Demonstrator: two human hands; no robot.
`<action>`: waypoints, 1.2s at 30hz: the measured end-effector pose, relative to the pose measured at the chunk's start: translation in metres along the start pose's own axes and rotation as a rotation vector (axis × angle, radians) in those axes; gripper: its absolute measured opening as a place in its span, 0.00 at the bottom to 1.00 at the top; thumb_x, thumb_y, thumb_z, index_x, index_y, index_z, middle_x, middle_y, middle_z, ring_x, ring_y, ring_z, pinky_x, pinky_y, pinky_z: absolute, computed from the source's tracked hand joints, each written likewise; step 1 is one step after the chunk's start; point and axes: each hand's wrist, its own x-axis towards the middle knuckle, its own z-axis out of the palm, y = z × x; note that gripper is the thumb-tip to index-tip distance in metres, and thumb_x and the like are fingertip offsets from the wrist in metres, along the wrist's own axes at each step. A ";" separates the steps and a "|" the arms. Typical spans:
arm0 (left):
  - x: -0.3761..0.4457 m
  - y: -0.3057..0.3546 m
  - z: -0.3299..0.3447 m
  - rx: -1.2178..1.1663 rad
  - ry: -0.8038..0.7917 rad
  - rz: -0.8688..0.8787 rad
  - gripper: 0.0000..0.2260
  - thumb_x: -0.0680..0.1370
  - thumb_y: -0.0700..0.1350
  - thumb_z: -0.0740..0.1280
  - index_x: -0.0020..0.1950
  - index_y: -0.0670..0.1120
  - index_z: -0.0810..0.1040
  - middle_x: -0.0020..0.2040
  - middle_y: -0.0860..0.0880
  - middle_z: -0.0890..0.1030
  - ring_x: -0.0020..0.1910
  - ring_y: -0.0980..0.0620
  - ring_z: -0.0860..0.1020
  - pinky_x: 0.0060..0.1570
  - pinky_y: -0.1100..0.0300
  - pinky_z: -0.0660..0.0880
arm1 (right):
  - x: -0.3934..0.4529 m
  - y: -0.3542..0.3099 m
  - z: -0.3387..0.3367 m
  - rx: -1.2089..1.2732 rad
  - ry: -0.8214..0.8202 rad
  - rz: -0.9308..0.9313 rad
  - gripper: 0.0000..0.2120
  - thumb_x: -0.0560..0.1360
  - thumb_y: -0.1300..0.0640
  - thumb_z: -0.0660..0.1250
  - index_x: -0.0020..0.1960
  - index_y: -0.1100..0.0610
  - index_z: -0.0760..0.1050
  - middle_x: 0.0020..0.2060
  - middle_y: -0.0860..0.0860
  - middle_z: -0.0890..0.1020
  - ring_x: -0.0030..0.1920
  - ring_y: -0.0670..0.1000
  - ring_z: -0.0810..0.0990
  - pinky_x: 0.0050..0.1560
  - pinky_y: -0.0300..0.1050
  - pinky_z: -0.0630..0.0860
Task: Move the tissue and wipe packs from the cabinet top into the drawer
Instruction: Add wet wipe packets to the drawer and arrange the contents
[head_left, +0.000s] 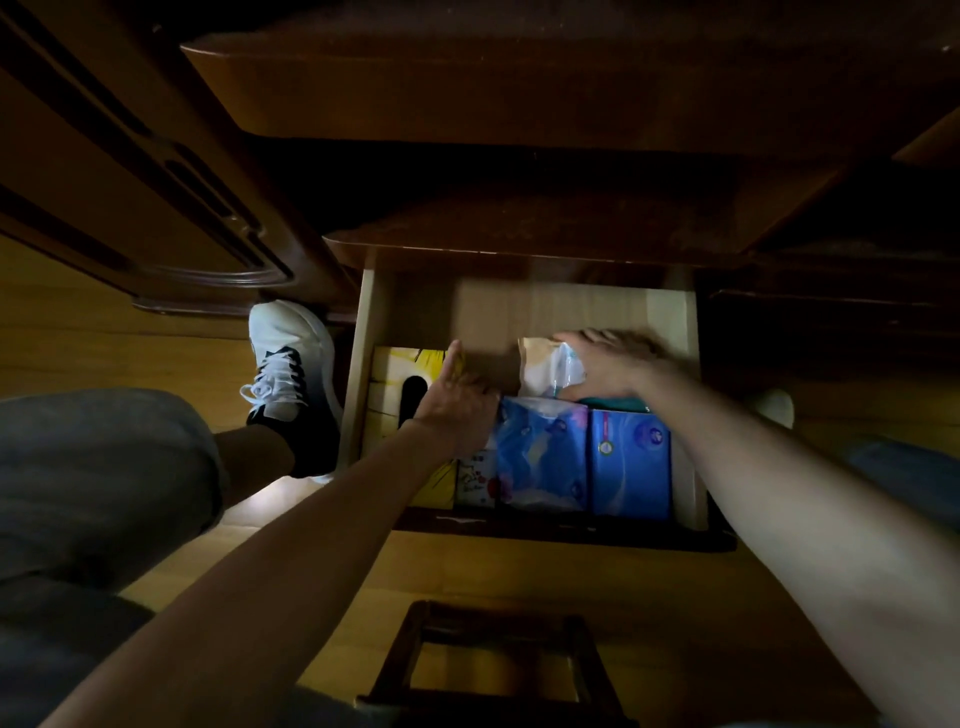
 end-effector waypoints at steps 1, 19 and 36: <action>-0.001 -0.001 0.000 -0.010 0.006 0.003 0.23 0.84 0.52 0.53 0.77 0.47 0.66 0.76 0.47 0.69 0.80 0.46 0.56 0.75 0.33 0.39 | -0.003 -0.002 -0.002 0.008 -0.002 0.023 0.55 0.63 0.24 0.69 0.81 0.43 0.49 0.80 0.53 0.60 0.78 0.58 0.62 0.74 0.59 0.61; -0.152 -0.042 -0.285 -0.147 1.065 0.129 0.11 0.74 0.44 0.67 0.54 0.51 0.83 0.52 0.52 0.85 0.50 0.51 0.83 0.42 0.58 0.79 | -0.288 -0.060 -0.219 -0.004 1.004 -0.289 0.10 0.74 0.45 0.66 0.48 0.47 0.83 0.34 0.44 0.85 0.37 0.47 0.85 0.38 0.42 0.79; -0.047 -0.164 -0.534 -0.264 0.920 -0.247 0.22 0.77 0.51 0.67 0.71 0.53 0.72 0.68 0.47 0.74 0.69 0.45 0.70 0.63 0.48 0.71 | -0.247 0.019 -0.493 -0.211 0.914 0.171 0.26 0.79 0.38 0.61 0.75 0.44 0.63 0.70 0.50 0.72 0.65 0.55 0.76 0.48 0.51 0.71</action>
